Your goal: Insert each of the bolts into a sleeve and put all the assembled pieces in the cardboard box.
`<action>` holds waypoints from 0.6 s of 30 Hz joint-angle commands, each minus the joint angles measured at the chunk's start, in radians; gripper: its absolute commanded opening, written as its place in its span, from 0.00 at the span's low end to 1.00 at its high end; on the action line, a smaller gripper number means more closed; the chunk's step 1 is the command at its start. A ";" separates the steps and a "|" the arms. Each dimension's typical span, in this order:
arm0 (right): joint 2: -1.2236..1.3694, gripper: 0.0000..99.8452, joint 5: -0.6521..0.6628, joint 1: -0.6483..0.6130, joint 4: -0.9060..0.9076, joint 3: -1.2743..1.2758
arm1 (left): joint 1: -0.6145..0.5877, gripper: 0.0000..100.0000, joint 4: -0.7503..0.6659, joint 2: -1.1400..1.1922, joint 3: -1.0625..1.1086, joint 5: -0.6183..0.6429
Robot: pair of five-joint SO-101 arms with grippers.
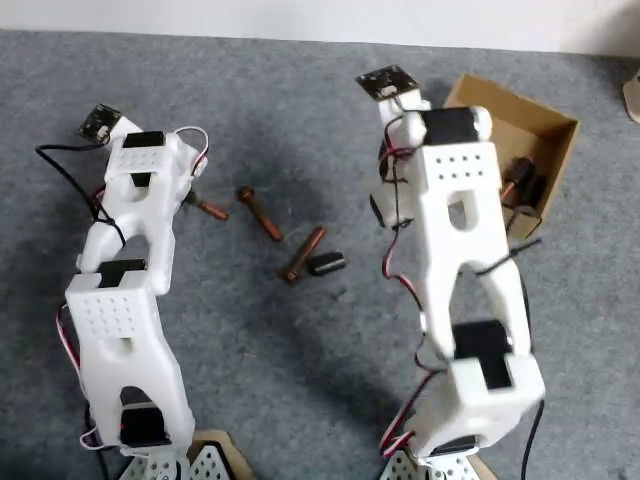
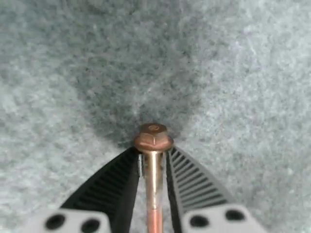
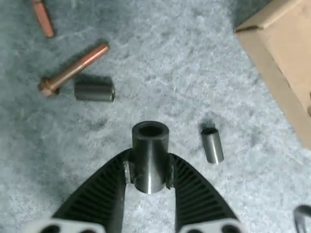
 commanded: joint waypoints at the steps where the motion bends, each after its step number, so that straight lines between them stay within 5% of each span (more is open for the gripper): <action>1: -0.199 0.00 0.011 -0.030 -0.051 0.088 | -0.013 0.00 0.008 -0.010 -0.045 0.003; 18: -0.585 0.00 0.075 -0.033 -0.653 0.800 | 0.096 0.00 0.160 -0.213 -0.045 -0.232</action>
